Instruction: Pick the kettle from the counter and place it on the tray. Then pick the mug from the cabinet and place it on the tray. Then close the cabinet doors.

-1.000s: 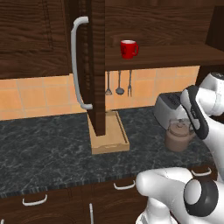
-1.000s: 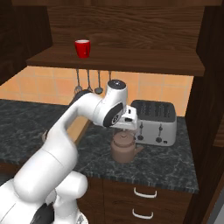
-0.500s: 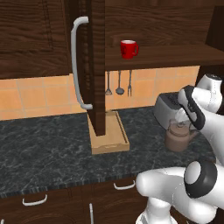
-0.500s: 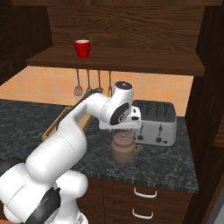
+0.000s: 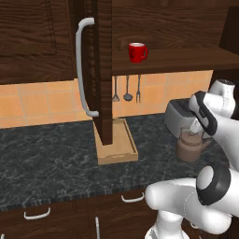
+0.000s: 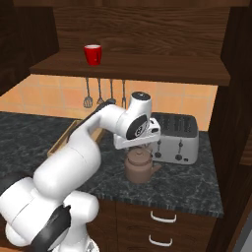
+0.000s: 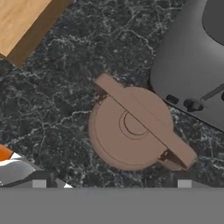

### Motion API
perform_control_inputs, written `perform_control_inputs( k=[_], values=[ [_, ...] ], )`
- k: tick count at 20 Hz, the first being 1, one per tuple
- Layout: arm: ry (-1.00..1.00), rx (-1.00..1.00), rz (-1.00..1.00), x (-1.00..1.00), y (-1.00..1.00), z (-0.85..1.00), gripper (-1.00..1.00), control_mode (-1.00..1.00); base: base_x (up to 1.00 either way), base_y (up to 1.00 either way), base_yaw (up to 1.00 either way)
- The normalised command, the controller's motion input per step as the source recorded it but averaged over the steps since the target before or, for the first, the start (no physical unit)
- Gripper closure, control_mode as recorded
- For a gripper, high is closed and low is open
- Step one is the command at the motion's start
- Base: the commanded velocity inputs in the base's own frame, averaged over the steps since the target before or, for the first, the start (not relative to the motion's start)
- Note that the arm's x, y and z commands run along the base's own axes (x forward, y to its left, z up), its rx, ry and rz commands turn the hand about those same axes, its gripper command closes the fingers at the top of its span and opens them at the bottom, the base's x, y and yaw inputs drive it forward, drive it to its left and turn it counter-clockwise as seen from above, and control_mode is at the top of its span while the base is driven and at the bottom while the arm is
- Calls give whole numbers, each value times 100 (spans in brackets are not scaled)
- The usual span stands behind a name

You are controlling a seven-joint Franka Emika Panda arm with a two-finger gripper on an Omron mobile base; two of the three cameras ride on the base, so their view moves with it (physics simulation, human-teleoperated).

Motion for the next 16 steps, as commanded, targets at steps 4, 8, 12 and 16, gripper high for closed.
perform_control_inputs(
  k=[4,8,12,16],
  values=[
    [1,-4,17,28,0,-10,-100,-100,0,0,0],
    [1,-2,15,36,0,-17,-100,-100,0,0,0],
    [1,-1,15,38,0,-19,-100,-100,0,0,0],
    [5,0,13,35,-2,-21,-100,-100,0,0,0]
  ],
)
